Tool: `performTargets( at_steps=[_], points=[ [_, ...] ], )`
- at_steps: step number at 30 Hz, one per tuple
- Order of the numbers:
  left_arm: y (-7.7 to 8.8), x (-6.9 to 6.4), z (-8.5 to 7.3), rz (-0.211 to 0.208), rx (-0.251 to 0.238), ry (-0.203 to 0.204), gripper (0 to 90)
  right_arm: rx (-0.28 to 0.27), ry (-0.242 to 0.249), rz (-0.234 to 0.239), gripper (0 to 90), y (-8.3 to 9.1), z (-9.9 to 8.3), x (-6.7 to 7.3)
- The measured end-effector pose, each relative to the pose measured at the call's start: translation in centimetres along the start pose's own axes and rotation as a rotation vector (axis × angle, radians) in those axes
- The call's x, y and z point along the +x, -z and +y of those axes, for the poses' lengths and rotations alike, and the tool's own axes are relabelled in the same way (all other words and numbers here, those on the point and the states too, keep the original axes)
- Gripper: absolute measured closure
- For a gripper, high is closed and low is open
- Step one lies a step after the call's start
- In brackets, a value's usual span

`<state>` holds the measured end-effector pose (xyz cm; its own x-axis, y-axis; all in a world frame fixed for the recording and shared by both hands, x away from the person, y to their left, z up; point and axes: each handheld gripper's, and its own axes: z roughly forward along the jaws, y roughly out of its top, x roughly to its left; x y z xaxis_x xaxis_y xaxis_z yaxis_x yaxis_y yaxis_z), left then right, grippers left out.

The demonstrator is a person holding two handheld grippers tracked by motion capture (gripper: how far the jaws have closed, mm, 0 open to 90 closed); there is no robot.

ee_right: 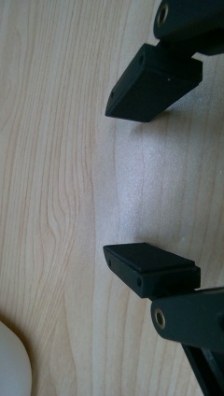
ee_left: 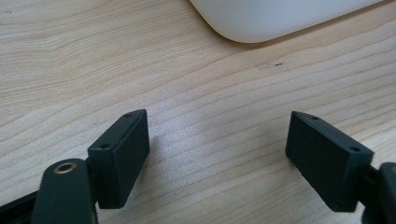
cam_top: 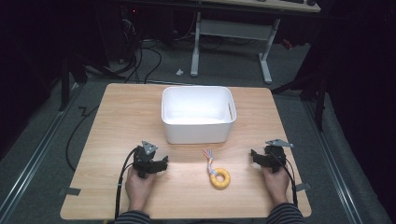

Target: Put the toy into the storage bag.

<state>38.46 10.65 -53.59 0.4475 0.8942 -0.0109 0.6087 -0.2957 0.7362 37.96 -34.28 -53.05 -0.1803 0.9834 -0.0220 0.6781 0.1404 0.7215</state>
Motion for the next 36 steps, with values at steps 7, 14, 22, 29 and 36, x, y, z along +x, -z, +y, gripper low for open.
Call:
performTargets(
  at_steps=[7, 14, 22, 29, 36],
  points=[
    [0.00, 0.00, 0.00, 0.000, 0.000, 0.000, 22.0, 0.000, 0.000, 0.001, 28.7, 0.00, 0.00, -0.01],
    [0.00, -0.01, 0.00, 0.000, 0.000, 0.000, 22.0, -0.001, -0.001, 0.000, 28.7, 0.00, 0.00, 0.00],
    [0.00, 0.00, 0.00, 0.000, 0.000, 0.000, 22.0, 0.002, -0.009, -0.004, 27.9, 0.00, 0.00, 0.02],
    [0.00, 0.01, 0.00, -0.001, 0.000, 0.000, 22.0, 0.011, 0.011, 0.015, 27.6, 0.22, -0.11, -0.31],
    [0.01, 0.03, 0.01, -0.003, 0.001, 0.001, 22.0, 0.025, 0.028, 0.030, 27.5, 0.39, -0.09, -0.47]
  ],
)
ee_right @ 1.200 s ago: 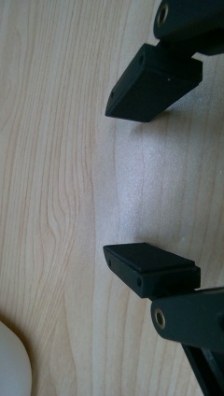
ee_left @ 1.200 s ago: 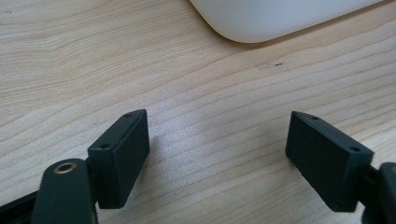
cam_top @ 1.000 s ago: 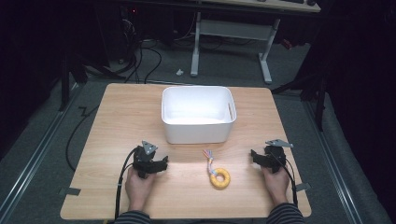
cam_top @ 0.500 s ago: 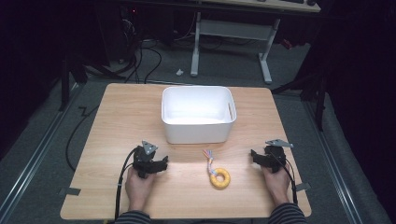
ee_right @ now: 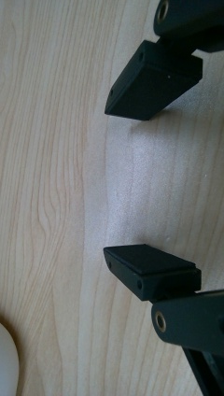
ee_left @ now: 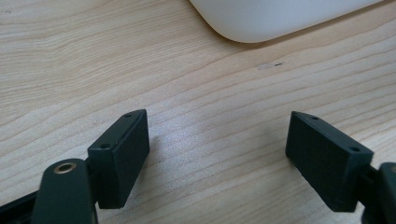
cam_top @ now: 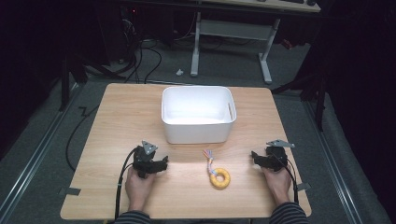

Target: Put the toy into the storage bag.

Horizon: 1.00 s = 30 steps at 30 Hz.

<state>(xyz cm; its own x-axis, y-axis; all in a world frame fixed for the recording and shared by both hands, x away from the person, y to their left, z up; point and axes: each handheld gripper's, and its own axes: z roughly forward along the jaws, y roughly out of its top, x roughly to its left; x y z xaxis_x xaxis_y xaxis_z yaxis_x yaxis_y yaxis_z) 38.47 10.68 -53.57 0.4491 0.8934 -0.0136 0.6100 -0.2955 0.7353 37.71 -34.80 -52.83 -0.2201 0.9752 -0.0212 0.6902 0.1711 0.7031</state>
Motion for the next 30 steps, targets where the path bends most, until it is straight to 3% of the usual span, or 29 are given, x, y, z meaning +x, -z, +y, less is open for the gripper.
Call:
performTargets(
  at_steps=[9, 19, 30],
  points=[
    [0.0, 0.0, 0.0, -0.001, 0.000, 0.000, 22.1, -0.011, -0.013, -0.003, 39.4, 0.7, -0.6, -0.4],
    [0.0, 0.0, 0.0, -0.001, 0.000, 0.000, 22.1, 0.003, 0.019, 0.004, 43.9, 1.8, -1.0, -0.4],
    [0.0, 0.0, 0.0, -0.001, 0.000, 0.000, 22.1, -0.012, 0.061, 0.055, 46.9, 3.3, -0.9, 0.3]
  ],
)
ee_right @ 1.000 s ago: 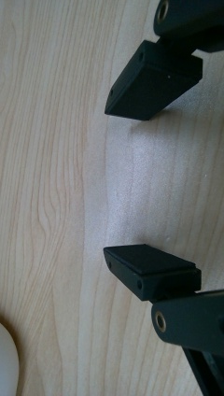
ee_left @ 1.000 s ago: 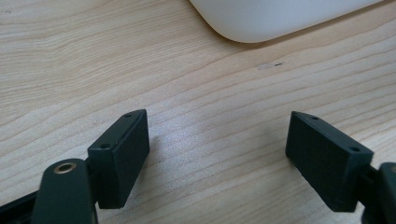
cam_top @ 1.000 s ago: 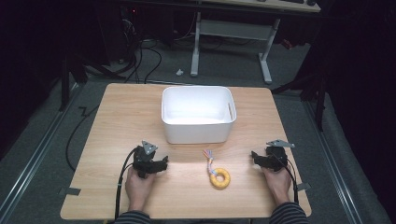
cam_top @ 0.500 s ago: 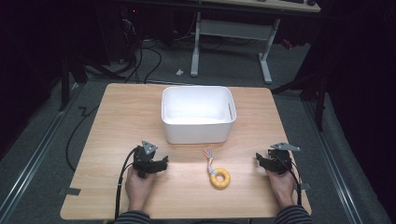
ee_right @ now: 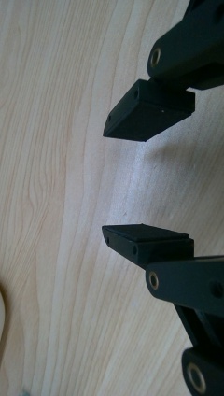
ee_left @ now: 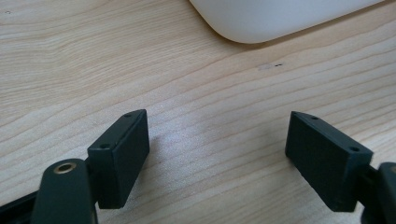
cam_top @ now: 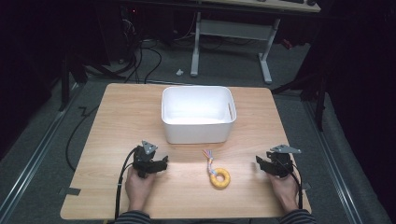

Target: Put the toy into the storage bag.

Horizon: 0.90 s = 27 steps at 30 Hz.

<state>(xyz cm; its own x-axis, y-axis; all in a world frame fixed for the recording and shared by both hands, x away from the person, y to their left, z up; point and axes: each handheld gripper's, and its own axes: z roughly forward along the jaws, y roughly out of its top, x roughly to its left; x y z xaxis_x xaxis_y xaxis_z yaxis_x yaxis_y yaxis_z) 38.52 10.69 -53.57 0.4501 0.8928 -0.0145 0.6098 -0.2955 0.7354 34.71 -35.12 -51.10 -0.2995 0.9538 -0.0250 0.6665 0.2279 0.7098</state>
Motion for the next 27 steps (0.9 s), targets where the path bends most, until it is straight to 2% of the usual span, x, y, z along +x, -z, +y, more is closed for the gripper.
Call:
performTargets(
  at_steps=[7, 10, 19, 20, 23, 27],
  points=[
    [0.0, 0.0, 0.0, 0.000, 0.000, -0.001, 22.1, 0.005, 0.031, 0.037, 48.8, 0.8, -0.1, 0.6],
    [0.0, 0.0, 0.0, 0.000, 0.000, 0.001, 22.1, 0.024, 0.046, 0.061, 49.9, 1.2, 0.0, 1.1],
    [0.0, 0.0, 0.0, 0.000, 0.000, 0.001, 22.1, 0.031, 0.098, 0.102, 51.3, 1.8, 0.4, 2.5],
    [0.0, 0.0, 0.0, 0.000, 0.000, 0.001, 22.1, 0.040, 0.121, 0.116, 52.1, 1.9, 0.7, 3.2],
    [0.0, 0.0, 0.0, 0.000, 0.000, 0.000, 22.1, 0.043, 0.151, 0.141, 53.0, 2.1, 1.0, 4.2],
    [0.0, 0.0, 0.0, 0.002, -0.001, 0.001, 22.2, 0.045, 0.175, 0.170, 54.3, 2.2, 1.2, 5.0]
  ],
)
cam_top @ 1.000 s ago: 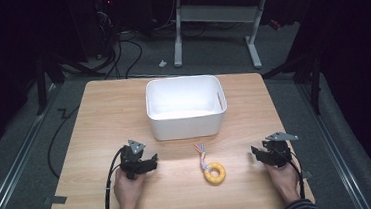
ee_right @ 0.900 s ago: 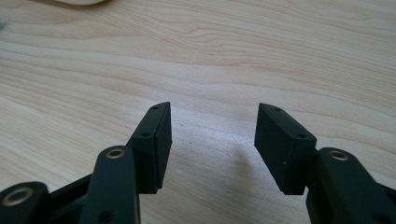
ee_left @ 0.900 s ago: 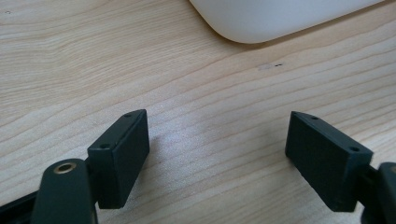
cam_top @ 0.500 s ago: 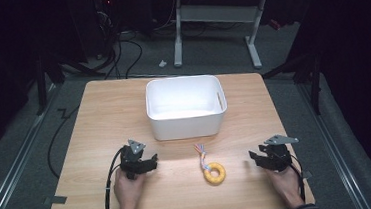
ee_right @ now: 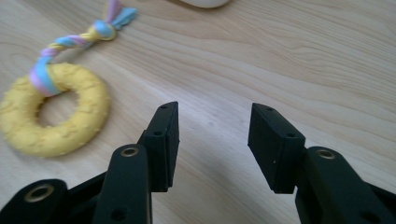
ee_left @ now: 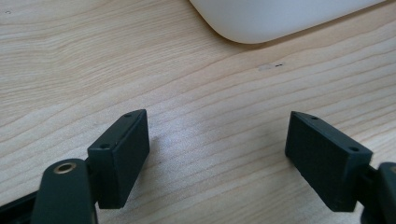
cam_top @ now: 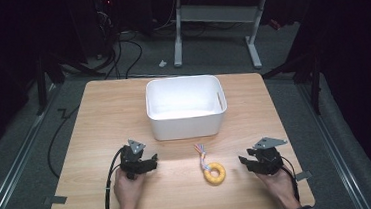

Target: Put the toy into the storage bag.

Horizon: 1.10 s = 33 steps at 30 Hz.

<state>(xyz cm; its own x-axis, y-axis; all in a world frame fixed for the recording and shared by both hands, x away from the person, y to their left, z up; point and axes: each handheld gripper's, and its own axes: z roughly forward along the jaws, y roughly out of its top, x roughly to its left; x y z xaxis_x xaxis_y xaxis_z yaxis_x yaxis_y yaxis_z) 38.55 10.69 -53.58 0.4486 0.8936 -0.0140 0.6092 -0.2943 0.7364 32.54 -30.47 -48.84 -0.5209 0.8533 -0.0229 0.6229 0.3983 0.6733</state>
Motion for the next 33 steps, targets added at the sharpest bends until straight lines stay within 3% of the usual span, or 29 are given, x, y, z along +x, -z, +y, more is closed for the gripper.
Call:
performTargets(
  at_steps=[5, 18, 33],
  points=[
    [0.0, 0.0, 0.0, 0.000, 0.000, 0.000, 22.2, 0.016, 0.016, 0.059, 55.0, -0.5, 0.4, 0.9],
    [0.0, 0.0, 0.0, 0.000, 0.000, 0.001, 22.2, 0.039, 0.080, 0.111, 55.7, -0.7, 2.1, 2.7],
    [0.0, 0.1, 0.0, 0.000, 0.000, 0.001, 22.1, 0.151, 0.143, 0.171, 55.9, -2.5, 3.9, 4.8]
  ],
)
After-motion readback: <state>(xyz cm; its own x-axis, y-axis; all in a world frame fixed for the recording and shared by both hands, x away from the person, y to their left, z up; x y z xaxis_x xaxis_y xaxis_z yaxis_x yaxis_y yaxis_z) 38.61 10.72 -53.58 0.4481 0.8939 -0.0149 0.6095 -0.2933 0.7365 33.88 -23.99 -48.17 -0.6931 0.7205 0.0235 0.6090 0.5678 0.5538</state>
